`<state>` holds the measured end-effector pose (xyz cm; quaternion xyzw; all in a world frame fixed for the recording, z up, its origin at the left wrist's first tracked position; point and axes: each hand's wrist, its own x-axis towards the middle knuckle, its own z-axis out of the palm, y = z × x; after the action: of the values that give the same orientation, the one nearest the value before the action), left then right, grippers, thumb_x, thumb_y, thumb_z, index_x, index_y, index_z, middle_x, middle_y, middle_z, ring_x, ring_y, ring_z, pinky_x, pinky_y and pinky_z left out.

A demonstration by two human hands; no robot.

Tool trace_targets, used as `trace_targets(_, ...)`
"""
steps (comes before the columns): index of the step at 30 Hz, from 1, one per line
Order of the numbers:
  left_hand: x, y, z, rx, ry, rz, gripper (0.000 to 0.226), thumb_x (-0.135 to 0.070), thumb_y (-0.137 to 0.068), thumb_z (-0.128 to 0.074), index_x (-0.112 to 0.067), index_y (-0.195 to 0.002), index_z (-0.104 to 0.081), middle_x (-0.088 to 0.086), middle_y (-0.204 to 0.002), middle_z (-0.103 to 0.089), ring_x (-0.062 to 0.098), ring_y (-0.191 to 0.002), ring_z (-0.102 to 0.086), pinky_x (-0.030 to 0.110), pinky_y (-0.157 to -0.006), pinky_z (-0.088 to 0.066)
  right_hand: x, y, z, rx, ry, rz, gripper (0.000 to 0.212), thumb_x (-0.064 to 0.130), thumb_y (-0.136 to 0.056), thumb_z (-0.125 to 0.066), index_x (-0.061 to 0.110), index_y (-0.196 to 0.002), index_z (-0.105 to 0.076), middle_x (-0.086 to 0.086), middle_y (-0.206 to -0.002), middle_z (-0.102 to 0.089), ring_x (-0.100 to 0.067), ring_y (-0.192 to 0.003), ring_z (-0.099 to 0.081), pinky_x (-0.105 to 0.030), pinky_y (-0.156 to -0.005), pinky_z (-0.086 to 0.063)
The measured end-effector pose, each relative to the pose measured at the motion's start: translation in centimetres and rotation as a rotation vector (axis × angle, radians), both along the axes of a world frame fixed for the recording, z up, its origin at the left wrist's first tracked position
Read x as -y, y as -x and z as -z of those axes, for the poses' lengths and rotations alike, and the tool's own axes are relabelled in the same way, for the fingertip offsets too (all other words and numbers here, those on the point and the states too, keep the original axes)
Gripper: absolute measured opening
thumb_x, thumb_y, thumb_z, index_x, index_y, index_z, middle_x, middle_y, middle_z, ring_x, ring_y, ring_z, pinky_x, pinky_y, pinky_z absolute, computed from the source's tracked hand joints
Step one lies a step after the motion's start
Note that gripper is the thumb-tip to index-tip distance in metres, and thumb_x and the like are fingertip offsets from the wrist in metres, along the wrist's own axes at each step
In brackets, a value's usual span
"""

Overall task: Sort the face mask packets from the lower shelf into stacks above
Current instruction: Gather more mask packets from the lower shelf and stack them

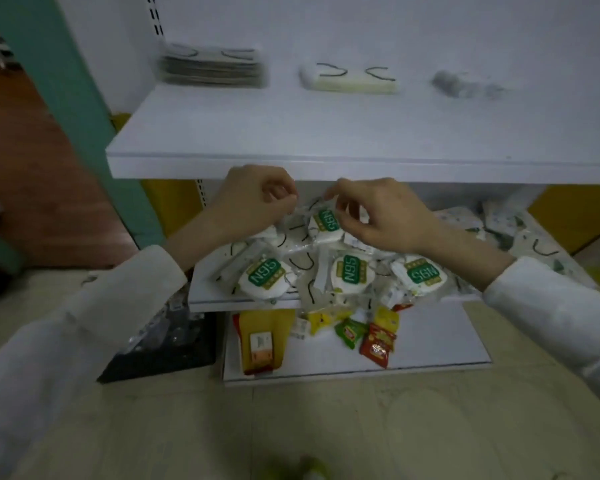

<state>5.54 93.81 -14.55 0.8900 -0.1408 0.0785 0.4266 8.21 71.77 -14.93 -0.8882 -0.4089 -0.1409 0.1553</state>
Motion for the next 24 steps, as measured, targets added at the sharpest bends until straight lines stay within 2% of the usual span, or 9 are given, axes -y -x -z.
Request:
trace_targets(2, -1.3, 0.4, 2.7, -0.099, -0.008, 0.055, 0.007, -0.012, -0.085, -0.066, -0.017, -0.089, -0.068, -0.005, -0.079, -0.068, 0.001, -0.062, -0.063, 0.014, -0.061, -0.051, -0.2, -0.3, 2.7, -0.053, 0.057, -0.041, 0.025, 0.019, -0.085, -0.050, 0.013, -0.104, -0.064, 0.004, -0.075, -0.069, -0.013, -0.058, -0.059, -0.026, -0.055, -0.048)
trace_targets(4, -2.6, 0.4, 5.9, -0.257, -0.107, 0.167, 0.010, -0.013, -0.085, -0.067, -0.019, -0.094, -0.068, -0.006, -0.087, -0.068, -0.006, -0.074, -0.061, 0.008, -0.066, -0.048, -0.1, -1.2, 5.8, -0.131, 0.076, -0.066, 0.023, 0.017, -0.083, -0.051, 0.011, -0.100, -0.066, 0.000, -0.072, -0.069, -0.018, -0.060, -0.062, -0.028, -0.057, -0.051)
trace_targets(6, -3.9, 0.3, 9.8, -0.420, -0.209, 0.181, 0.013, -0.013, -0.085, -0.067, -0.023, -0.095, -0.066, -0.002, -0.093, -0.068, -0.002, -0.082, -0.062, 0.005, -0.069, -0.045, 0.0, -2.1, 9.0, -0.228, 0.089, -0.051, 0.023, 0.016, -0.083, -0.053, 0.011, -0.101, -0.067, -0.001, -0.071, -0.068, -0.020, -0.061, -0.063, -0.033, -0.059, -0.053)
trace_targets(8, -5.1, 0.0, 13.8, -0.486, -0.278, 0.076, 0.013, -0.015, -0.086, -0.066, -0.024, -0.095, -0.065, 0.001, -0.097, -0.068, 0.006, -0.086, -0.063, 0.001, -0.067, -0.041, 0.1, -3.2, 12.3, -0.317, 0.071, -0.021, 0.022, 0.013, -0.083, -0.055, 0.010, -0.102, -0.068, -0.002, -0.073, -0.069, -0.020, -0.063, -0.063, -0.035, -0.061, -0.054)
trace_targets(10, -5.9, 0.1, 17.1, -0.527, -0.288, -0.072, 0.013, -0.018, -0.088, -0.064, -0.017, -0.101, -0.067, 0.004, -0.104, -0.068, 0.010, -0.089, -0.060, 0.003, -0.066, -0.039, 0.2, -4.2, 15.7, -0.413, 0.039, 0.003, 0.020, 0.008, -0.083, -0.058, 0.008, -0.101, -0.068, -0.004, -0.076, -0.069, -0.019, -0.066, -0.064, -0.033, -0.064, -0.054)
trace_targets(13, -6.6, 0.2, 20.8, -0.578, -0.188, -0.247, 0.015, -0.017, -0.091, -0.060, -0.012, -0.102, -0.068, 0.006, -0.106, -0.069, 0.016, -0.092, -0.061, 0.019, -0.077, -0.043, -0.2, -5.6, 20.4, -0.503, 0.035, 0.062, 0.018, 0.004, -0.083, -0.061, 0.008, -0.099, -0.069, -0.003, -0.078, -0.070, -0.022, -0.070, -0.067, -0.027, -0.067, -0.052)
trace_targets(16, -6.9, -0.3, 23.2, -0.608, -0.150, -0.349, 0.016, -0.014, -0.093, -0.056, -0.009, -0.100, -0.069, 0.008, -0.105, -0.068, 0.020, -0.094, -0.061, 0.024, -0.079, -0.044, -1.7, -6.8, 24.6, -0.588, -0.012, 0.165, 0.018, 0.004, -0.083, -0.062, 0.007, -0.099, -0.071, -0.009, -0.086, -0.072, -0.026, -0.077, -0.068, -0.024, -0.070, -0.050)
trace_targets(19, -7.5, -2.3, 25.0, -0.615, -0.100, -0.397, 0.018, -0.010, -0.093, -0.055, -0.006, -0.105, -0.067, 0.011, -0.111, -0.066, 0.027, -0.104, -0.060, 0.031, -0.089, -0.046, -4.2, -9.0, 27.6, -0.635, -0.044, 0.246, 0.017, 0.006, -0.085, -0.061, 0.006, -0.099, -0.072, -0.010, -0.094, -0.073, -0.026, -0.085, -0.067, -0.021, -0.073, -0.046)
trace_targets(24, -9.1, -6.6, 26.9, -0.570, -0.039, -0.448, 0.018, -0.005, -0.091, -0.055, -0.004, -0.105, -0.066, 0.014, -0.111, -0.066, 0.027, -0.102, -0.061, 0.027, -0.083, -0.046, -9.3, -15.8, 30.3, -0.653, -0.107, 0.375, 0.021, 0.010, -0.092, -0.053, 0.004, -0.099, -0.072, -0.015, -0.099, -0.071, -0.031, -0.092, -0.065, -0.034, -0.080, -0.051)
